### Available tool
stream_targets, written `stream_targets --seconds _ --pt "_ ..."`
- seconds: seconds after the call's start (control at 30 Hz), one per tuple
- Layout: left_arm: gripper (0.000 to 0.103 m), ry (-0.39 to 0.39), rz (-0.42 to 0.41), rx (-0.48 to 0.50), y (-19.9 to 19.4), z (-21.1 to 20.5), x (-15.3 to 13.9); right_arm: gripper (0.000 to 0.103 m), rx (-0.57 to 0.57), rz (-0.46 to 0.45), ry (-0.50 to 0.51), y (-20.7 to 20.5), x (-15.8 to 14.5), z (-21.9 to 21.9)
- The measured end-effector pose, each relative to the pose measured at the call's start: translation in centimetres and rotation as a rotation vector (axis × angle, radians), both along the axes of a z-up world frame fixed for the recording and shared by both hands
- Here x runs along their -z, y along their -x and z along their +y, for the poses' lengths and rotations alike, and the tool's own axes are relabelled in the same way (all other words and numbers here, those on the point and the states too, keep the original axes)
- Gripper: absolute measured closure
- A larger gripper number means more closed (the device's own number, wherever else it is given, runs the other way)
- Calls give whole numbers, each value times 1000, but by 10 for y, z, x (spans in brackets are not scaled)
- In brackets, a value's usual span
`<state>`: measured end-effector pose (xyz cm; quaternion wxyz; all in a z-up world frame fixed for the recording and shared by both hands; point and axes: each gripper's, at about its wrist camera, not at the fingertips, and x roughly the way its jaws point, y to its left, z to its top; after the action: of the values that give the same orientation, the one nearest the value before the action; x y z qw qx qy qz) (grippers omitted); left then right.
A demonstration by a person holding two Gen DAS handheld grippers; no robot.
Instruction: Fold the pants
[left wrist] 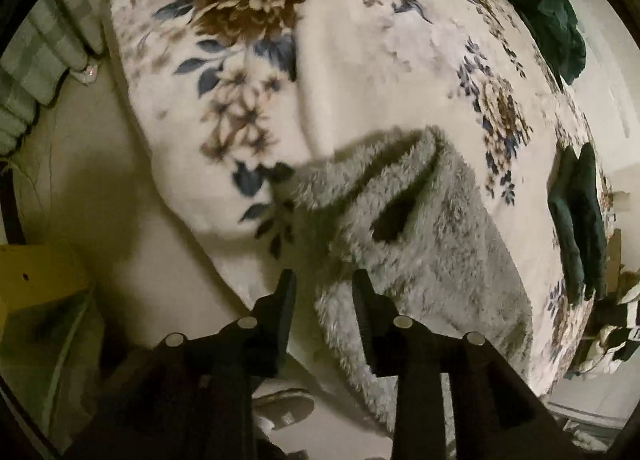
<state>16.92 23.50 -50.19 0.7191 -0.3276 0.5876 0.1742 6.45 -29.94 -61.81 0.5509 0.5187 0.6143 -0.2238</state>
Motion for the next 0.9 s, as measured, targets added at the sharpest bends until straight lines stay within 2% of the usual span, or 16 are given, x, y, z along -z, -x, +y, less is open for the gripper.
stream_targets --seconds 0.2,0.27,0.3,0.33,0.37,0.4,0.43,0.6,0.67,0.7,0.8,0.87,0.9 --pt "76 -76 26 102 -35 -25 19 27 -13 11 -8 10 0 16" --pt "85 -118 20 126 -44 -31 21 27 -10 17 -10 13 4 22" --pt "95 -125 3 139 -47 -34 20 32 -11 18 -10 12 5 24" --pt "99 -134 -4 151 -50 -36 18 54 -17 16 -6 10 6 25" --pt "100 -143 -20 161 -52 -38 14 69 -29 10 3 7 7 29" --pt "101 -154 -47 165 -53 -39 6 89 -53 20 25 6 7 29" --pt "103 -164 -68 162 -53 -38 -2 92 -60 24 44 4 6 31" --pt "103 -203 -215 95 -55 -19 -67 96 -60 -34 81 8 -8 39" --pt "103 -196 -222 77 -60 -11 -71 97 -64 -72 73 9 -14 43" --pt "102 -168 -216 76 -60 -5 -70 97 -70 -84 68 8 -18 44" --pt "99 -109 -143 105 -57 2 -51 95 -98 -65 61 10 -19 45" --pt "87 -77 -100 112 -49 1 -38 93 -88 -47 33 11 -15 41" --pt "72 -55 -81 115 -45 0 -30 83 -84 -42 11 12 -13 38"
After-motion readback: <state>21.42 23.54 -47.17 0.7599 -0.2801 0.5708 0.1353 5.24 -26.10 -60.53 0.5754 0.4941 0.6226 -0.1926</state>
